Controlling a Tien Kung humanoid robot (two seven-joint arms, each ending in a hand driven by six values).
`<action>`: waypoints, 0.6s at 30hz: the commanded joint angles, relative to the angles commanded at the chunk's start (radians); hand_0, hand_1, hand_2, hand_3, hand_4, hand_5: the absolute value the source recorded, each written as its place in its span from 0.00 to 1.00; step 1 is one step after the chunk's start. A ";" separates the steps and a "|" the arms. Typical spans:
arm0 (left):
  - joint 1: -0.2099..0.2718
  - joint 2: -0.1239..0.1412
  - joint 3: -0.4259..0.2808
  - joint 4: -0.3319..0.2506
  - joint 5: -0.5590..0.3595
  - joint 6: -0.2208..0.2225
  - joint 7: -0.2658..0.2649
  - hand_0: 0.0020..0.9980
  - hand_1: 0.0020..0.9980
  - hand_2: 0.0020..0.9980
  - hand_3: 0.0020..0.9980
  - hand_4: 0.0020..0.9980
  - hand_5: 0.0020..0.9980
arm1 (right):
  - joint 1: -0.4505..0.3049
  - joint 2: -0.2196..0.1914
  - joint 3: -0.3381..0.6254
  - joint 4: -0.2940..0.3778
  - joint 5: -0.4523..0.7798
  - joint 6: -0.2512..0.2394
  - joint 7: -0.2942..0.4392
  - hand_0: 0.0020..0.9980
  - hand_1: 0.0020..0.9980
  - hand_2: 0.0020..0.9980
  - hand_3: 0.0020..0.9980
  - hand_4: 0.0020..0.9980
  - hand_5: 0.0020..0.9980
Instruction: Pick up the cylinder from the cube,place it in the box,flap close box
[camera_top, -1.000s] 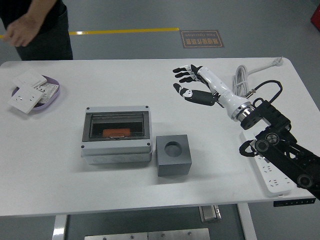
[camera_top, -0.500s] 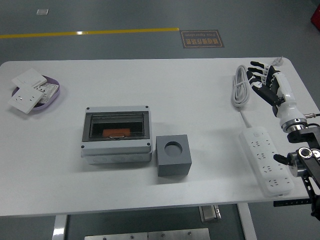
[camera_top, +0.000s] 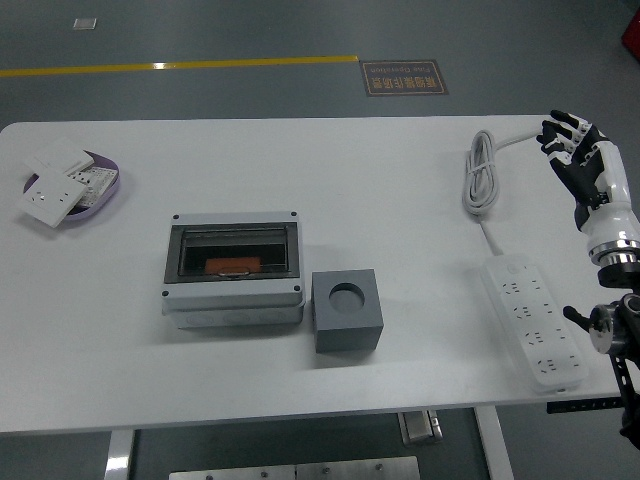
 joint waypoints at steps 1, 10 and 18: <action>0.002 0.001 0.000 0.000 0.000 0.000 0.000 0.60 0.59 0.57 0.56 0.58 0.16 | -0.001 0.003 -0.006 -0.002 0.003 0.004 0.004 0.75 0.69 0.73 0.71 0.72 0.43; 0.007 0.012 -0.006 0.000 0.007 -0.002 0.002 0.60 0.59 0.57 0.57 0.59 0.17 | -0.003 0.017 -0.052 -0.019 0.018 0.022 0.030 0.76 0.71 0.73 0.73 0.81 0.38; 0.019 0.010 0.003 0.000 -0.010 0.002 0.001 0.60 0.59 0.57 0.57 0.59 0.17 | -0.004 0.021 -0.057 -0.017 0.001 0.023 0.041 0.76 0.71 0.73 0.73 0.80 0.38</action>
